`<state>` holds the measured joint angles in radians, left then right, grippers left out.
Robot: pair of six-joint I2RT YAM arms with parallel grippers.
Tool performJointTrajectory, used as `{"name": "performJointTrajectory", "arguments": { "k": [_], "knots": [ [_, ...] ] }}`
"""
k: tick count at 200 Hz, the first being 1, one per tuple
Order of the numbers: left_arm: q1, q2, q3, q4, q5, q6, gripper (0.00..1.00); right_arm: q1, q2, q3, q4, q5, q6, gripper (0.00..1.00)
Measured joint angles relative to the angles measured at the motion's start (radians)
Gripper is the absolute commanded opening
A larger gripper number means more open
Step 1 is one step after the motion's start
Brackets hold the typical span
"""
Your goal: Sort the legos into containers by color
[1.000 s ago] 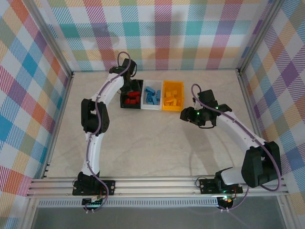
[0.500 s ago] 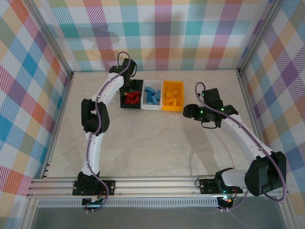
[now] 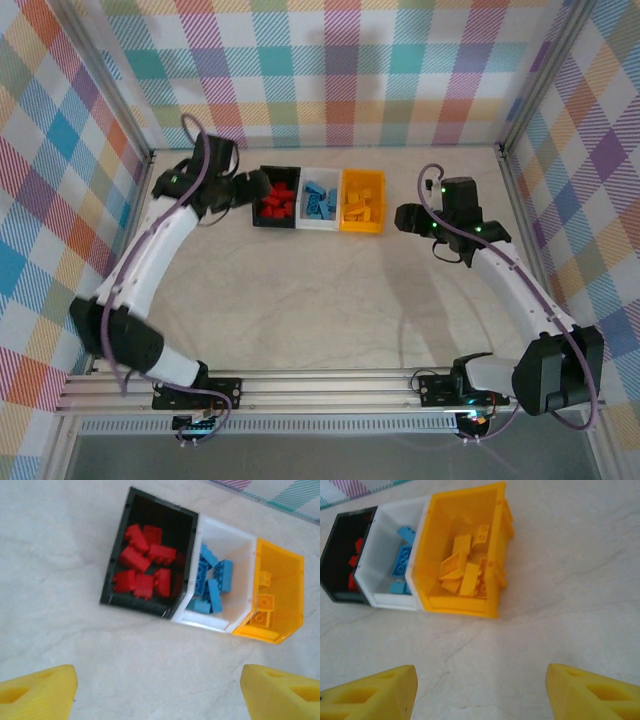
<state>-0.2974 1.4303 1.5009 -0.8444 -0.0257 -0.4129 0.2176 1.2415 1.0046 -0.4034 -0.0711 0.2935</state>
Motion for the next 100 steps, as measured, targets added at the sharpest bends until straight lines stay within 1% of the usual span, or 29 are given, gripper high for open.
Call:
{"name": "performJointTrajectory", "arguments": {
  "k": [18, 36, 56, 79, 100],
  "knots": [
    [0.000, -0.137, -0.171, 0.012, -0.048, -0.032, 1.00, -0.035, 0.003, -0.024, 0.029, 0.008, -0.026, 0.70],
    [0.000, -0.248, -0.320, 0.027, -0.119, -0.058, 1.00, -0.065, 0.020, -0.035, 0.067, 0.012, -0.072, 0.71],
    [0.000, -0.361, -0.462, 0.083, -0.188, -0.043, 1.00, -0.094, 0.069, -0.044, 0.135, 0.011, -0.128, 0.72],
    [0.000, -0.494, -0.612, 0.172, -0.254, 0.025, 1.00, -0.124, 0.148, -0.069, 0.224, 0.011, -0.177, 0.72],
    [0.000, -0.580, -0.715, 0.242, -0.317, 0.082, 1.00, -0.134, 0.206, -0.121, 0.311, 0.015, -0.219, 0.72]
  ]
}}
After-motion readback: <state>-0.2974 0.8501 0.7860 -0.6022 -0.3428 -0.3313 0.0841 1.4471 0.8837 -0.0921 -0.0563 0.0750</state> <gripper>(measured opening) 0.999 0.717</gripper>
